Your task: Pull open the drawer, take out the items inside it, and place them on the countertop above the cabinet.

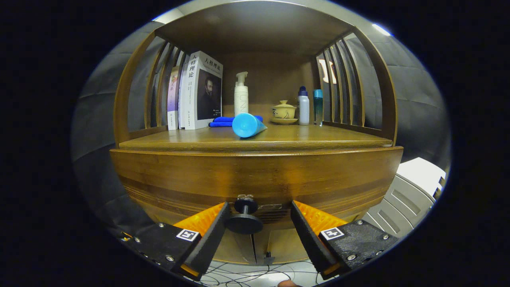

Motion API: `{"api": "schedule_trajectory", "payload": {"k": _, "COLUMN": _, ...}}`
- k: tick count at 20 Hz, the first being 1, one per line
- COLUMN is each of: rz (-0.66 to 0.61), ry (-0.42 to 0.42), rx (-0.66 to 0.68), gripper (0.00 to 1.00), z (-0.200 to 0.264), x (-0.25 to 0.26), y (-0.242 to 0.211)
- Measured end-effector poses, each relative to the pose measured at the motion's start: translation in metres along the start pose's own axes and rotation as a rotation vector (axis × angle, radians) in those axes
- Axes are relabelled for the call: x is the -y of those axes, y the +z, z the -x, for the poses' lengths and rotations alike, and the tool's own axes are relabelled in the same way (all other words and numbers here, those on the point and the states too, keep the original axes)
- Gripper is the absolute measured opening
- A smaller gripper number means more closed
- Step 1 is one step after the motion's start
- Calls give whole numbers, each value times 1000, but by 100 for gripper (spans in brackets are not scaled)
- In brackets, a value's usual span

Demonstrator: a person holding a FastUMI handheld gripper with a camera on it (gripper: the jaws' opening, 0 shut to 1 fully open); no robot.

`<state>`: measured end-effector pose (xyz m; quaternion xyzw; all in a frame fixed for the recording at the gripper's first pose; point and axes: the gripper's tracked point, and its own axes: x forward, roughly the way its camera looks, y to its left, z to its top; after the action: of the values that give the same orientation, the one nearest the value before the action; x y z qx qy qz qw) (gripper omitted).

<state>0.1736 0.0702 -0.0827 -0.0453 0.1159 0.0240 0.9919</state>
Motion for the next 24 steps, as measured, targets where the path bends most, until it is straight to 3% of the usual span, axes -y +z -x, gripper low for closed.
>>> {"api": "schedule_trajectory", "payload": {"k": 10, "rz": -87, "ry": 15, "rx": -19, "gripper": 97, "z": 6, "x": 5, "y": 11}}
{"api": "schedule_trajectory", "payload": {"k": 18, "rz": -49, "ry": 45, "rx": 154, "gripper": 97, "z": 86, "x": 9, "y": 68}}
{"api": "schedule_trajectory", "payload": {"k": 24, "rz": -53, "ry": 63, "rx": 209, "gripper": 97, "z": 138, "x": 30, "y": 84}}
